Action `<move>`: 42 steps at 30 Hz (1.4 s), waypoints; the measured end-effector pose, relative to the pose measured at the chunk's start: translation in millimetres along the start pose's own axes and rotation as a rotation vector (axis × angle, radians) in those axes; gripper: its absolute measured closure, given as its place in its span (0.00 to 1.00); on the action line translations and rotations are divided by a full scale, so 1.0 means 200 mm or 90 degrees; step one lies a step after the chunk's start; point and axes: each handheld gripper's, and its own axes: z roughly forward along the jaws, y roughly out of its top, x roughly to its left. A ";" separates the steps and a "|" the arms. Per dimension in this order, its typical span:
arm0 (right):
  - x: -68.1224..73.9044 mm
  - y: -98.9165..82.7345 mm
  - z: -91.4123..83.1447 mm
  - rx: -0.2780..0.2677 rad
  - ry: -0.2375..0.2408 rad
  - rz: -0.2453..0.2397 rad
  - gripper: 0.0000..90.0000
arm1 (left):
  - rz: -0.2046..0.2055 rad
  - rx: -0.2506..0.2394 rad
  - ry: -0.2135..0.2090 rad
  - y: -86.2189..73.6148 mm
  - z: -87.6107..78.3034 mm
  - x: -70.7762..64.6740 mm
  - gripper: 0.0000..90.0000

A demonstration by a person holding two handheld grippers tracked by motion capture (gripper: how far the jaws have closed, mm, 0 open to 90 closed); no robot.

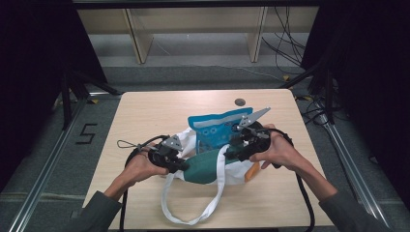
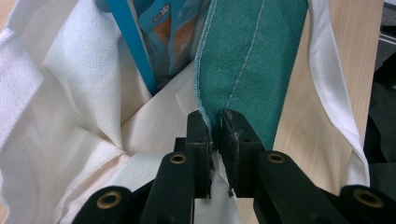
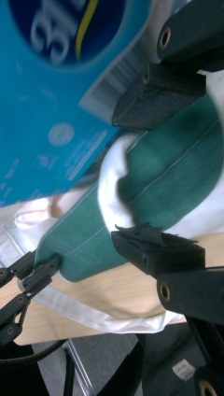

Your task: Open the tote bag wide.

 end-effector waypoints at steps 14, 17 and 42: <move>0.04 -0.13 0.12 0.113 -0.004 -0.064 0.95 | -0.027 0.005 -0.004 -0.03 0.09 0.01 0.89; 0.06 -0.17 0.15 0.137 0.001 -0.046 0.96 | -0.032 0.014 -0.005 -0.04 0.13 0.01 0.89; -0.08 -0.32 0.40 0.119 -0.059 0.004 1.00 | -0.117 0.025 0.069 -0.05 0.39 0.23 0.87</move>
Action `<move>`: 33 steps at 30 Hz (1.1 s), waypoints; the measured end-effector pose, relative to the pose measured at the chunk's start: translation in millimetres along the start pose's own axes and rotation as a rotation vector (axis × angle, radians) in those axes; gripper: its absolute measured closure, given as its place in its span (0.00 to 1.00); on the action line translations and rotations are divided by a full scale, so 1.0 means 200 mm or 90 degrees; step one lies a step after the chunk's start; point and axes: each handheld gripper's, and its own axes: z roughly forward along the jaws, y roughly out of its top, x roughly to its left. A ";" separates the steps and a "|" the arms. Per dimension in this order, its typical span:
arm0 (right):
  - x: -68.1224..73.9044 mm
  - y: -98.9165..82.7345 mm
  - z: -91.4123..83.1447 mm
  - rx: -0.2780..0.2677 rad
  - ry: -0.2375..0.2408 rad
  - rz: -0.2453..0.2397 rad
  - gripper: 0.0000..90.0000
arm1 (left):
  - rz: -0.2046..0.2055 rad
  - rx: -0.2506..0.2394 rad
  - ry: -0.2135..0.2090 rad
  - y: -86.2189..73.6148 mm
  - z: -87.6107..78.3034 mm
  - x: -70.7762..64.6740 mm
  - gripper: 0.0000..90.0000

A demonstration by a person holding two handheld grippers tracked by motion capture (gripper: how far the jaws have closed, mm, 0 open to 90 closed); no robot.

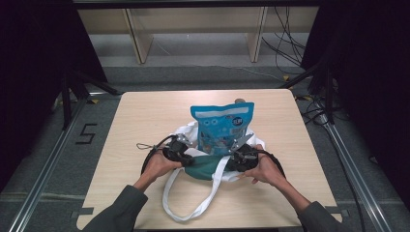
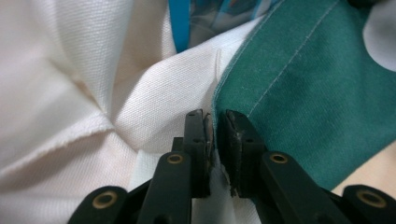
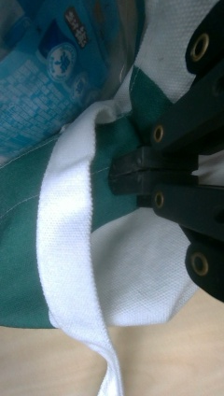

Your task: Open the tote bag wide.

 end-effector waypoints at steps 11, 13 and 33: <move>-0.02 -0.01 -0.10 -0.074 0.014 0.043 0.92 | -0.008 -0.075 0.007 0.00 -0.19 -0.03 0.63; -0.01 -0.02 -0.14 -0.096 0.019 0.031 0.90 | -0.016 -0.098 0.006 0.00 -0.25 -0.02 0.59; -0.16 -0.14 -0.39 -0.167 -0.086 0.099 0.97 | -0.057 -0.088 0.049 0.20 -0.18 0.16 0.88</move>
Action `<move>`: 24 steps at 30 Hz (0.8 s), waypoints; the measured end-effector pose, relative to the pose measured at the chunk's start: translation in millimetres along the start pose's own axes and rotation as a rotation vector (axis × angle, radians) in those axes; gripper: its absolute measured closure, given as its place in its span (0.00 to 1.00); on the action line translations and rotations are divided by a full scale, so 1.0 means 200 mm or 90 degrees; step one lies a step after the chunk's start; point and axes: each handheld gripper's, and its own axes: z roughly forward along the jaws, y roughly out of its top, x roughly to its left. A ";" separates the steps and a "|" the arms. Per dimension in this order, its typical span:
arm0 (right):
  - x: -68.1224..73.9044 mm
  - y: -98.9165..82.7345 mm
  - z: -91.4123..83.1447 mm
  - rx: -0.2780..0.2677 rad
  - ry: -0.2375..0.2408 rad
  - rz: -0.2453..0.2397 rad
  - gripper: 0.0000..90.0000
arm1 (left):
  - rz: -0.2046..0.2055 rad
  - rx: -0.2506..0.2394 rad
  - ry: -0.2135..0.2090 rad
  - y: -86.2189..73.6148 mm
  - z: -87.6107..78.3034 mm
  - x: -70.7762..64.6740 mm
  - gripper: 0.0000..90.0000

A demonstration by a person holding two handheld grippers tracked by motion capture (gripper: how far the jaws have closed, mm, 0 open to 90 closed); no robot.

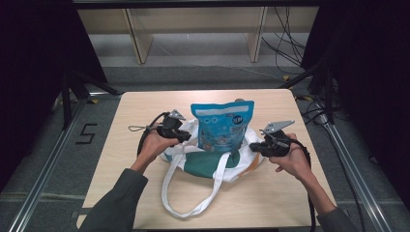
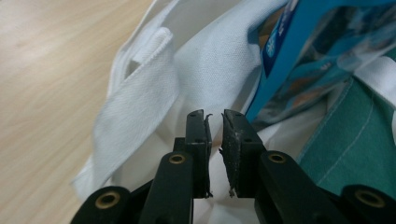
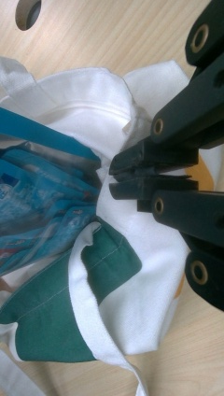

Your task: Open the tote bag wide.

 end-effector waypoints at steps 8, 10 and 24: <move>-0.02 0.00 -0.05 -0.010 -0.028 -0.021 0.97 | -0.010 -0.003 0.003 -0.02 0.00 -0.01 0.80; -0.03 0.00 -0.06 -0.017 -0.030 -0.016 0.97 | -0.008 -0.016 0.000 -0.03 -0.04 -0.04 0.76; -0.05 -0.08 -0.13 -0.032 -0.058 0.024 0.68 | -0.048 -0.085 -0.041 -0.21 -0.26 -0.18 0.55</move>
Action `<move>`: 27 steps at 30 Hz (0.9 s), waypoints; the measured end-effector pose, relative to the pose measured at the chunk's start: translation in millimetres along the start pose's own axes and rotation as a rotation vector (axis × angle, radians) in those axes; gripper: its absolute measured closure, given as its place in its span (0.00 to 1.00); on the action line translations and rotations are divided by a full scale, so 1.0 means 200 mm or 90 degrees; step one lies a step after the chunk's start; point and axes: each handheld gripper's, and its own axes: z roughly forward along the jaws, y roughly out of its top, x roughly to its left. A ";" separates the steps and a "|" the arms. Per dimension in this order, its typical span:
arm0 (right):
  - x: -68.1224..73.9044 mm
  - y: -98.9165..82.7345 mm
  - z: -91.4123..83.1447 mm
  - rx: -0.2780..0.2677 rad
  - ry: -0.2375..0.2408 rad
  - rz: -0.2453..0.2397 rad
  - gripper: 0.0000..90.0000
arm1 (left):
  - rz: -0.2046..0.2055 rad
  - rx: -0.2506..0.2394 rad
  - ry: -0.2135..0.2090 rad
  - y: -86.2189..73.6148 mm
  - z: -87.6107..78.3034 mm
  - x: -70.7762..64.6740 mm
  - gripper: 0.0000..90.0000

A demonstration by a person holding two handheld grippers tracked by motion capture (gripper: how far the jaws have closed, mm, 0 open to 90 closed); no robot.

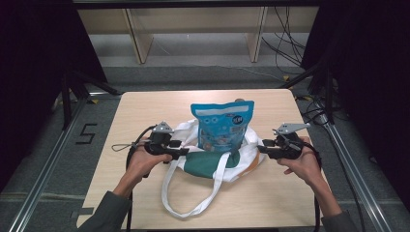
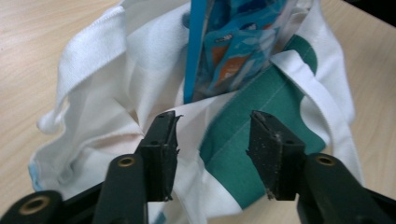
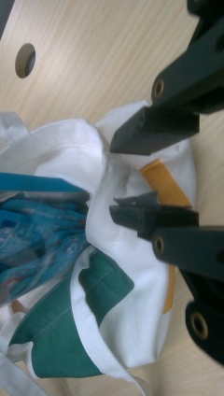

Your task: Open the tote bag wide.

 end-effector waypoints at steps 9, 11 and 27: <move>0.04 -0.11 -0.04 -0.007 -0.014 0.048 0.48 | 0.000 -0.008 0.002 -0.11 -0.05 -0.09 0.39; 0.03 -0.13 -0.06 -0.006 -0.007 0.046 0.47 | -0.002 -0.006 0.004 -0.14 -0.05 -0.11 0.37; 0.05 -0.26 -0.09 0.026 -0.015 0.074 0.43 | -0.014 -0.024 0.028 -0.33 -0.09 -0.24 0.28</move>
